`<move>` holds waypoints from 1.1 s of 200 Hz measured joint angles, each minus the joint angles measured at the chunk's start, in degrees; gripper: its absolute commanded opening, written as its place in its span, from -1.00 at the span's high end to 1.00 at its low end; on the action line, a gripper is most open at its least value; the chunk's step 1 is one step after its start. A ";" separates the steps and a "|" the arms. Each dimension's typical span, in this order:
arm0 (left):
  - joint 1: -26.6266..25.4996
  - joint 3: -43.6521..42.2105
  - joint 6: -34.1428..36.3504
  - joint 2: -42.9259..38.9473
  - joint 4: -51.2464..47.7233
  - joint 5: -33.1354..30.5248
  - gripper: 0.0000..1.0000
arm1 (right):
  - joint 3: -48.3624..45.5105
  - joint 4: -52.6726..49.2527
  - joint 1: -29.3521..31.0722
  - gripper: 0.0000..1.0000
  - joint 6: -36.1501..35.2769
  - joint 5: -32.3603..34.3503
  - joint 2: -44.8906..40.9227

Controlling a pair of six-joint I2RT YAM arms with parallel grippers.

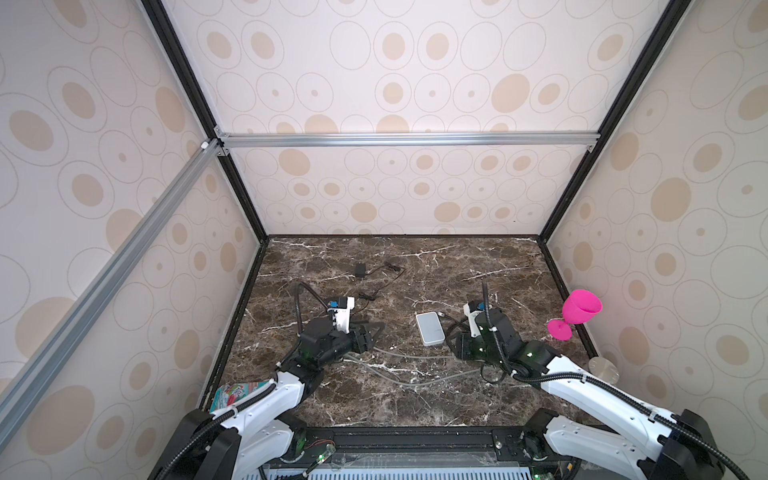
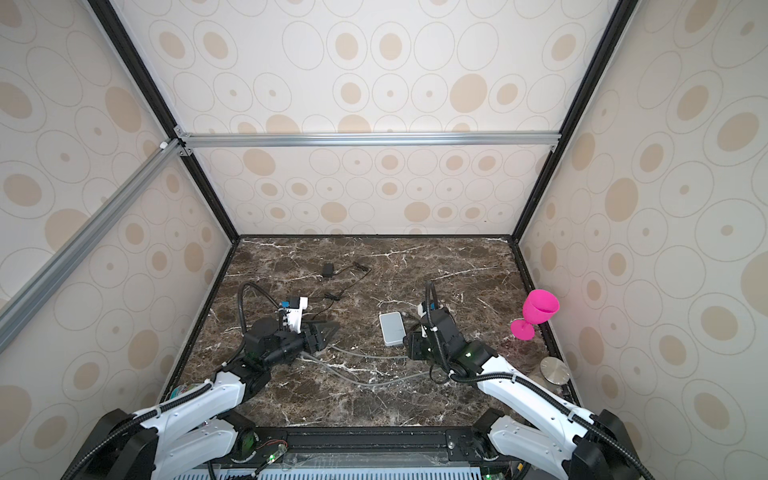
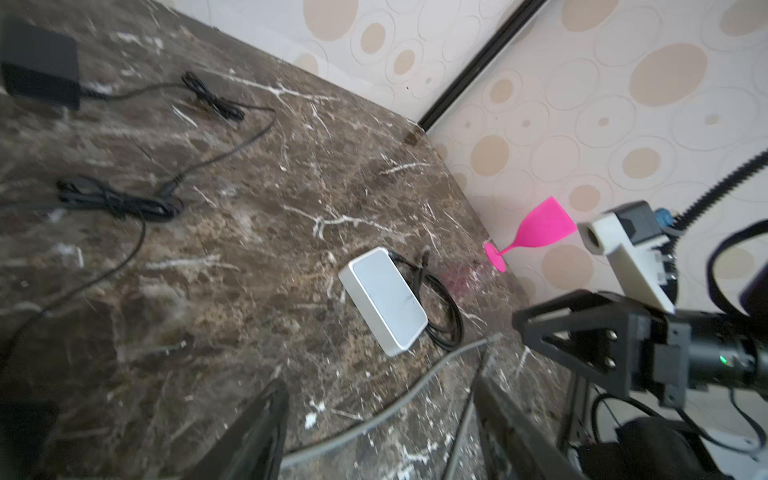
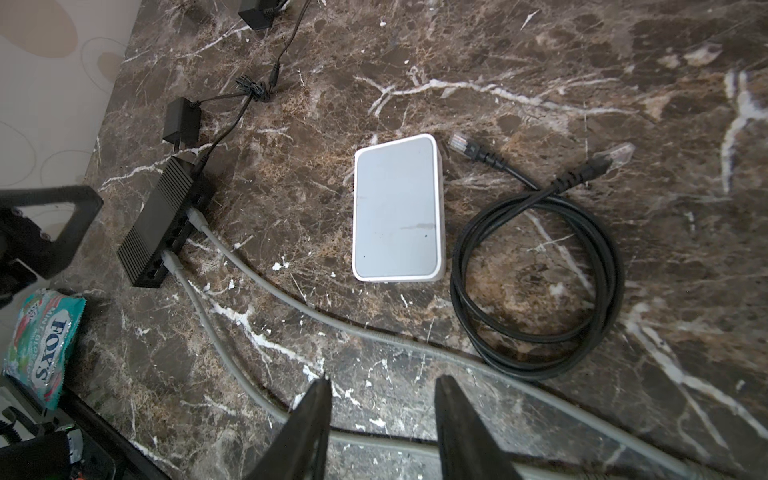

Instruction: Insert the plug into the switch port

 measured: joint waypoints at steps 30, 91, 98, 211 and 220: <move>0.68 14.82 7.02 11.32 -8.20 -5.64 -0.33 | 3.17 0.70 -0.33 0.12 -3.23 -1.27 9.03; 1.07 36.22 16.28 35.45 -18.58 -12.98 -0.28 | 2.40 4.35 -7.82 0.15 -7.41 -8.63 10.16; 1.07 39.23 17.11 38.49 -20.28 -13.42 -0.28 | 1.07 5.44 -9.27 0.15 -7.43 -10.01 9.14; 1.09 63.01 18.73 61.77 -30.97 -12.00 0.11 | -3.85 12.24 -16.39 0.16 -6.29 -22.88 8.33; 1.09 63.04 18.12 61.86 -30.56 -10.51 0.17 | -3.85 12.28 -16.39 0.16 -6.29 -23.15 8.46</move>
